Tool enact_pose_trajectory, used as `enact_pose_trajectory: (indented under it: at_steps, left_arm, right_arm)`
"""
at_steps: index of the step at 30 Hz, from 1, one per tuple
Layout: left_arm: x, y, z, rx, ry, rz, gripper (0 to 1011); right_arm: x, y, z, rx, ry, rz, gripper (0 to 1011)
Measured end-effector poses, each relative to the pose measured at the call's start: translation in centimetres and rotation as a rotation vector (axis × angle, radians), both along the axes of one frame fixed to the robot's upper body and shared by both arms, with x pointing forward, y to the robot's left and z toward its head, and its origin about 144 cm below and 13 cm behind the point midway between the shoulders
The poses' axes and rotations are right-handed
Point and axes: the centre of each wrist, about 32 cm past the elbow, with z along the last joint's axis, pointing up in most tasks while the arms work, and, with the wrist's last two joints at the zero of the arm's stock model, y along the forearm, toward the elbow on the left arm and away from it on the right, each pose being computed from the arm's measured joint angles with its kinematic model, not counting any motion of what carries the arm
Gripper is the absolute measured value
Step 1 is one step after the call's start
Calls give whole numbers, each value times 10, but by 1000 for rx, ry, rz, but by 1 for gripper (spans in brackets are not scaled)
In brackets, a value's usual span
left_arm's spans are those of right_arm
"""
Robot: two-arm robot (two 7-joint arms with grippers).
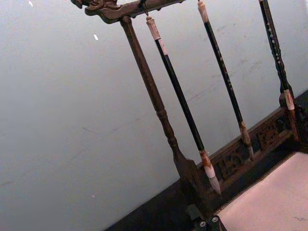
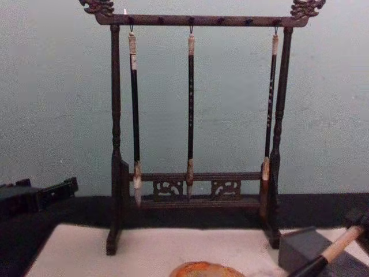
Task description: Pick up the brush from the inkstone, write on the paper, then place the brush back to its original position.
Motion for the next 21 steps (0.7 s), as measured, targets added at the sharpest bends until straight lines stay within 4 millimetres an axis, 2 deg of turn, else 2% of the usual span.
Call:
enact_pose_trajectory:
  at_steps: [21]
  left_arm:
    - [0, 0, 0, 0, 0, 0, 1002]
  right_arm:
    - [-5, -1, 7, 10, -40, 8, 175]
